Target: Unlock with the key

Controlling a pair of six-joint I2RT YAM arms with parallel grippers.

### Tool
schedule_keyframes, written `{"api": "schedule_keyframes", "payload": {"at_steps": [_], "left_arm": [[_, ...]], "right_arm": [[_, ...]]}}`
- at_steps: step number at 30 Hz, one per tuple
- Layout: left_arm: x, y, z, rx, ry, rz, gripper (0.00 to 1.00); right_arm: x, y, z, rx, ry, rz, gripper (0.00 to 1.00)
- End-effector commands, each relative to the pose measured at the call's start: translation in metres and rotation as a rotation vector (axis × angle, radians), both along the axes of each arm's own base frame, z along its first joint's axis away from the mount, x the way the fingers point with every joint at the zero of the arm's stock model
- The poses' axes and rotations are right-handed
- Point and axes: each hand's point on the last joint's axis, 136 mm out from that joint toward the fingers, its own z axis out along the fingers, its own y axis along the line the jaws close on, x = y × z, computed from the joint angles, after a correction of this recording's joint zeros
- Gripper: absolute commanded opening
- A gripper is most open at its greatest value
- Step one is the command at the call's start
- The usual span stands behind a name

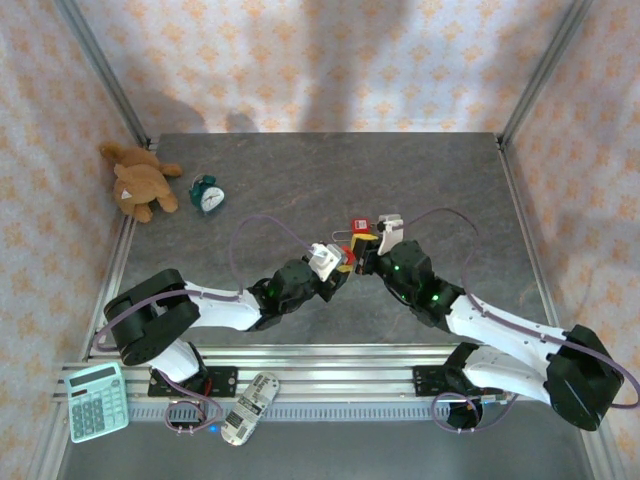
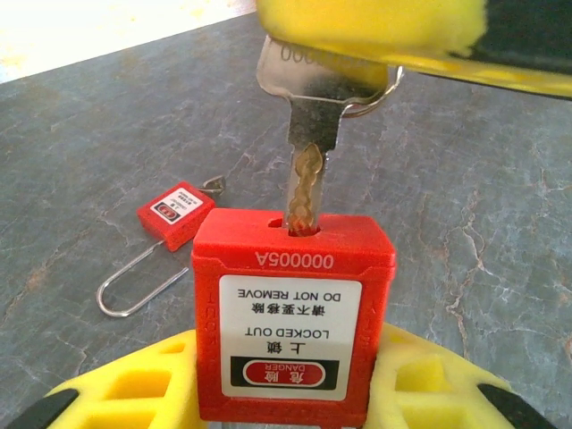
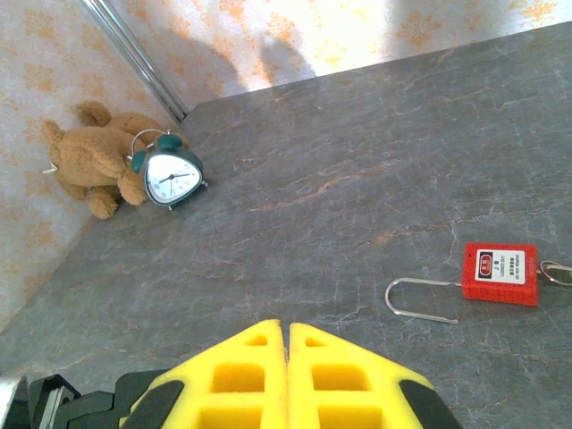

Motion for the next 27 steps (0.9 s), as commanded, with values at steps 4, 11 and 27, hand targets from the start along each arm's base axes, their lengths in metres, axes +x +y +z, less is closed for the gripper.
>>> {"api": "schedule_keyframes", "payload": {"at_steps": [4,11,27], "left_arm": [[0.025,-0.003,0.093,-0.233,-0.155,0.052,0.28],[0.026,-0.008,0.091,-0.184,-0.156,0.031,0.28],[0.017,-0.002,0.106,-0.242,-0.184,-0.008,0.28]], "right_arm": [[-0.026,0.013,-0.058,-0.09,0.185,0.118,0.0],[-0.029,0.023,-0.065,-0.094,0.235,0.159,0.0],[-0.037,0.016,-0.078,-0.131,0.275,0.165,0.0]]}}
